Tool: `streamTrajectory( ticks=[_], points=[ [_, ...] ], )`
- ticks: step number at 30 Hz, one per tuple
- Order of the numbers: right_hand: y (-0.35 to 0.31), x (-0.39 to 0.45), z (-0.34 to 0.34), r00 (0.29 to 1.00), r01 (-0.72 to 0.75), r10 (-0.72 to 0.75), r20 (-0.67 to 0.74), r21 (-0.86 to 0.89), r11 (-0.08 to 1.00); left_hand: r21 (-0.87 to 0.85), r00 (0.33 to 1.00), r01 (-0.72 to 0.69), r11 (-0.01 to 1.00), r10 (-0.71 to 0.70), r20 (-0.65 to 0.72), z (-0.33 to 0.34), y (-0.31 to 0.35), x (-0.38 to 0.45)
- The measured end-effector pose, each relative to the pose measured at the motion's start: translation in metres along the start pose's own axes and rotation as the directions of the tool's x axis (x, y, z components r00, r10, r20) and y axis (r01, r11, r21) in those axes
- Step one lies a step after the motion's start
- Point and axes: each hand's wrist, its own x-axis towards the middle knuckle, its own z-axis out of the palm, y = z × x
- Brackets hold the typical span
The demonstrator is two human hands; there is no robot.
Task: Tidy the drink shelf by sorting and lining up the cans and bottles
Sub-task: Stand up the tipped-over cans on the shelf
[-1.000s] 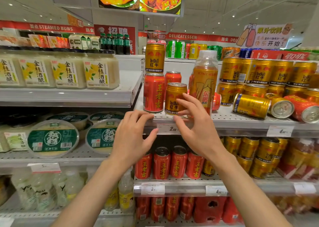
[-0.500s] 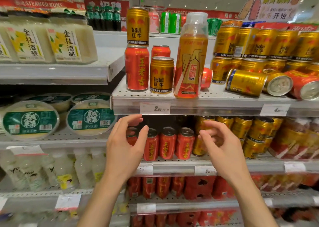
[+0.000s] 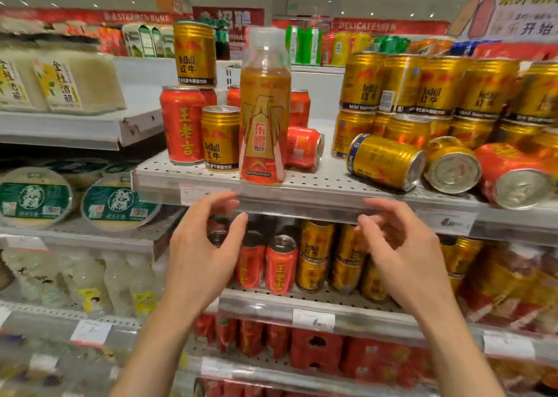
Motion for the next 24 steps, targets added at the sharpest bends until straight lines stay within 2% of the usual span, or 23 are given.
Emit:
streamTrajectory(
  ticks=[4,7,11,15,17,20,24],
  points=[
    [-0.010,0.011,-0.002,0.999,0.052,-0.052,0.013,-0.061,0.997,0.081,0.997,-0.076,0.994,0.078,-0.022,-0.003,0.005,0.015],
    [-0.022,0.017,0.004,0.990,0.139,-0.141,0.005,-0.209,0.968,0.177,0.982,-0.187,0.966,0.189,0.007,-0.009,0.004,0.028],
    [-0.038,0.026,0.021,0.960,0.279,-0.264,0.098,-0.446,0.850,0.296,0.958,-0.282,0.912,0.255,0.129,-0.017,-0.008,0.049],
    [-0.057,0.043,0.035,0.927,0.372,-0.334,0.171,-0.535,0.758,0.335,0.929,-0.354,0.873,0.288,0.231,-0.023,-0.016,0.067],
    [-0.065,0.060,0.042,0.930,0.365,-0.316,0.190,-0.590,0.720,0.332,0.926,-0.359,0.872,0.289,0.242,-0.024,-0.016,0.072],
    [-0.072,0.085,0.052,0.952,0.305,-0.214,0.216,-0.681,0.666,0.324,0.931,-0.346,0.881,0.280,0.233,-0.023,-0.016,0.075],
    [-0.074,0.105,0.063,0.960,0.266,-0.120,0.252,-0.700,0.662,0.334,0.931,-0.350,0.875,0.285,0.228,-0.021,-0.019,0.076]
  ],
)
